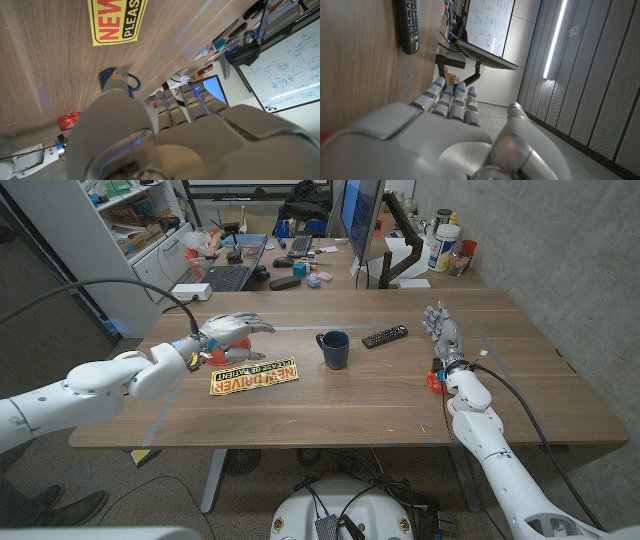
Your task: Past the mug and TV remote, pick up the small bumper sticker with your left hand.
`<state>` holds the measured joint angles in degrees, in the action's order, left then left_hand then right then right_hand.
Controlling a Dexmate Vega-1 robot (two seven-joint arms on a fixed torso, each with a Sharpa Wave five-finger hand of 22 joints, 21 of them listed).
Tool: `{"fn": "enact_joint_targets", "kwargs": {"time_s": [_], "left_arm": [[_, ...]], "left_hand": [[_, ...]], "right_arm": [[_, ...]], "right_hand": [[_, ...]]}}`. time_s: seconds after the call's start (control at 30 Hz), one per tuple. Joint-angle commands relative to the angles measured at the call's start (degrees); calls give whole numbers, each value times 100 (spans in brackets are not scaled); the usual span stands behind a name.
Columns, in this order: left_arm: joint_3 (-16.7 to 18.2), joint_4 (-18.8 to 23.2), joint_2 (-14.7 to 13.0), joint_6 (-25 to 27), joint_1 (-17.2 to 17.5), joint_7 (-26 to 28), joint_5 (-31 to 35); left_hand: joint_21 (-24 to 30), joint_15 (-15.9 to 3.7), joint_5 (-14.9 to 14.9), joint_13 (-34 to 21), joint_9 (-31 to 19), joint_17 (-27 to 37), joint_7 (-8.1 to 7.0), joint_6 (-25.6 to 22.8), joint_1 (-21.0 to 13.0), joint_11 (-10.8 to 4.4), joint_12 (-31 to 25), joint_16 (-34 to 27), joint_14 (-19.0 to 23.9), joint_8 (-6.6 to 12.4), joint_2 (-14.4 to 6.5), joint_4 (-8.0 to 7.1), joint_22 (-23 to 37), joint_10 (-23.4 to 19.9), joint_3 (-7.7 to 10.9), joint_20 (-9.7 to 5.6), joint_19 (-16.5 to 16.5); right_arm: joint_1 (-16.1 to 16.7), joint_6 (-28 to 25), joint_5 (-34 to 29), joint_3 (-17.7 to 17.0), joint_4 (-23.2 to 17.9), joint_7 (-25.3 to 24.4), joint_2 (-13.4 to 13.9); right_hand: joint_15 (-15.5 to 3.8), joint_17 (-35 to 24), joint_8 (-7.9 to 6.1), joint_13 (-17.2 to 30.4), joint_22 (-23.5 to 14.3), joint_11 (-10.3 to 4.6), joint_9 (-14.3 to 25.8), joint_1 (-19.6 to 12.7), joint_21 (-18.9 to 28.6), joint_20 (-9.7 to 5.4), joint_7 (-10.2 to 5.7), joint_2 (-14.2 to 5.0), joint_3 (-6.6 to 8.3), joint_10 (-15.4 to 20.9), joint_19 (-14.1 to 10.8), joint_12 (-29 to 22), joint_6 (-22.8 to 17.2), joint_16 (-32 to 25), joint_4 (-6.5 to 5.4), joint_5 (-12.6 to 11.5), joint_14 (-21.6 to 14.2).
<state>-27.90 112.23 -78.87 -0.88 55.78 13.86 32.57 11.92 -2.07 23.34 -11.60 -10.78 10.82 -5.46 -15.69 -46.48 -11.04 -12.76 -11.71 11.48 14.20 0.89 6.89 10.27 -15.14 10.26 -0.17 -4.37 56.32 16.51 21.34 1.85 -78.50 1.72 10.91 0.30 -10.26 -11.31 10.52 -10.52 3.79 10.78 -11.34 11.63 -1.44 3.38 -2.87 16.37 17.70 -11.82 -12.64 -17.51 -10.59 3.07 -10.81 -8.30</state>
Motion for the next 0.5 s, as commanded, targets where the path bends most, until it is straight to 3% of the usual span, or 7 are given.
{"fn": "enact_joint_targets", "kwargs": {"time_s": [0.03,0.5], "left_arm": [[-170,-173,135,-204,-360,-253,441],[-409,-490,392,-914,-902,-668,860]], "left_hand": [[39,-575,51,-21,-30,7,-25,-52,-46,-9,5,-19,67,30,29,23,27,-59,2,20,-71],[45,-599,77,-23,-34,12,-56,-47,-47,-15,26,-14,81,22,39,14,34,-54,-9,30,-90]], "right_arm": [[56,40,26,-40,-18,-78,-37],[149,-30,-58,-59,-264,-301,-8]], "right_hand": [[0,-8,-1,17,-12,11,11,39,-4,-14,-6,-5,0,41,9,0,-29,-3,2,-40,-75],[2,-8,0,17,-12,8,11,45,-5,-3,-16,-1,-8,45,14,2,-34,1,5,-43,-70]]}}
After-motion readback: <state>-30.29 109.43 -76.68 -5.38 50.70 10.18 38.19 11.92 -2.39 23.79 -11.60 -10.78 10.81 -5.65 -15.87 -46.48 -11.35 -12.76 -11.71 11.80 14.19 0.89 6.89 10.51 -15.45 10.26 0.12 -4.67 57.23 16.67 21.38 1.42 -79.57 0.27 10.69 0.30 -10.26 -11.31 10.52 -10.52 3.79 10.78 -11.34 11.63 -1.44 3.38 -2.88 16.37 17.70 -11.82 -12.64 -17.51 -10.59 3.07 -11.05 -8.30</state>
